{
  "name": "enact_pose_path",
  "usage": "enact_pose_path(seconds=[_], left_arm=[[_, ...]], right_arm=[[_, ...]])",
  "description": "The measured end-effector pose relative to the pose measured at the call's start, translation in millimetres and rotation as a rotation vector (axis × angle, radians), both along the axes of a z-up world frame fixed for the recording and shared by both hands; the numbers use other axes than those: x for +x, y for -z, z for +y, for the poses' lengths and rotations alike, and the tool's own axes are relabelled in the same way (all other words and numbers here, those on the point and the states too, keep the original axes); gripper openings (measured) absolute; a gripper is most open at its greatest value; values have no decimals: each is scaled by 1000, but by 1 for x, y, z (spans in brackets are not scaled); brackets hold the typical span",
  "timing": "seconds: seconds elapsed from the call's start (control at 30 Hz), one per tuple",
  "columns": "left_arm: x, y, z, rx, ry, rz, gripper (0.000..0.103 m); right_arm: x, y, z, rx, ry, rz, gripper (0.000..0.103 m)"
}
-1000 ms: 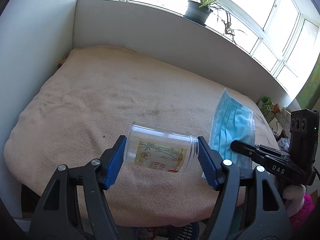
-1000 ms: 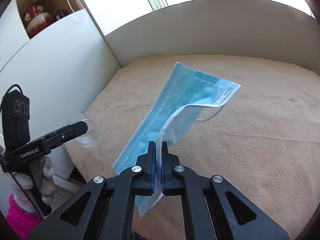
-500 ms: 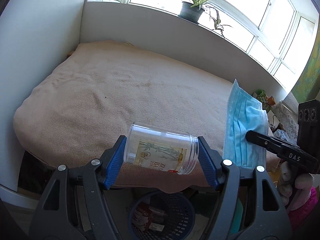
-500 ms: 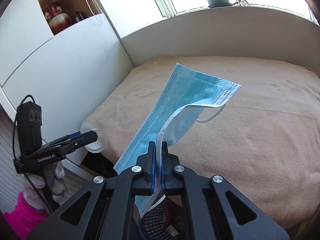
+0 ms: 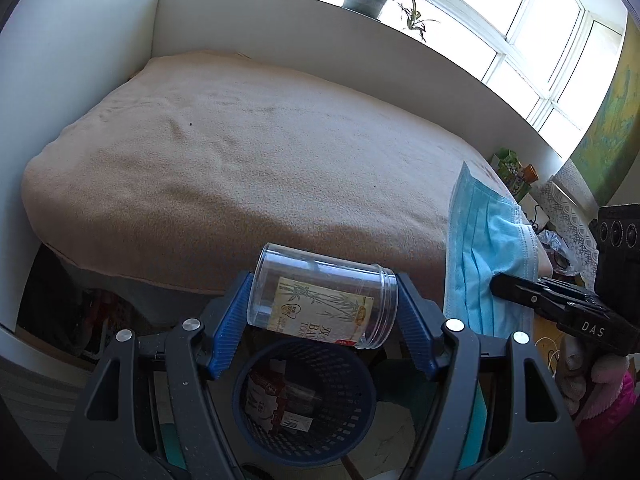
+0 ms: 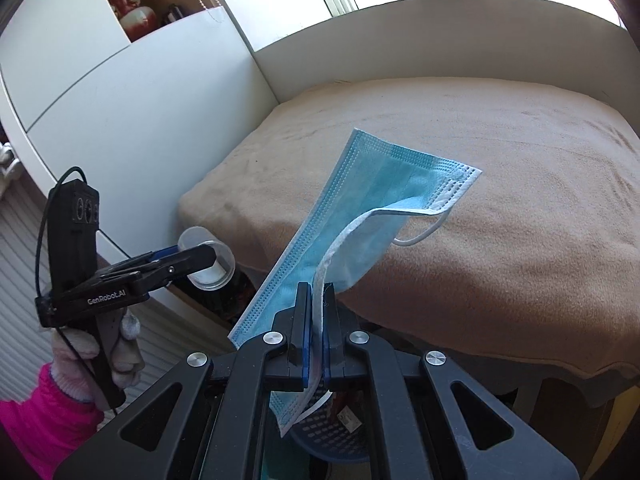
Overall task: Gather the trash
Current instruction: 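Carry the jar and mask down over the blue wastebasket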
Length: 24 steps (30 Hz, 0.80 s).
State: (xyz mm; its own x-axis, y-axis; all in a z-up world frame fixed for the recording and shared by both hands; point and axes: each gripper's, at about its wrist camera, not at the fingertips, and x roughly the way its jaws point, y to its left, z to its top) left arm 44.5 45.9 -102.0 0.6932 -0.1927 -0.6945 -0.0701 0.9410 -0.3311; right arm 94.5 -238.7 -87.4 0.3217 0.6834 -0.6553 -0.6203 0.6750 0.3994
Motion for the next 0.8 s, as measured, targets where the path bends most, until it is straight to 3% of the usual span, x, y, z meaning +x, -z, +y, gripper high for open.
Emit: enact_pose_path(seconds=[0.27, 0.57, 0.8], left_arm=[[-13, 47, -22, -35, 30, 109, 71], [-19, 105, -39, -47, 37, 239, 71], [-20, 138, -47, -49, 38, 316, 71]], right_arm=[[-21, 29, -2, -57, -15, 43, 3], [-40, 75, 9, -186, -42, 72, 3], [-41, 110, 27, -225, -62, 155, 3]])
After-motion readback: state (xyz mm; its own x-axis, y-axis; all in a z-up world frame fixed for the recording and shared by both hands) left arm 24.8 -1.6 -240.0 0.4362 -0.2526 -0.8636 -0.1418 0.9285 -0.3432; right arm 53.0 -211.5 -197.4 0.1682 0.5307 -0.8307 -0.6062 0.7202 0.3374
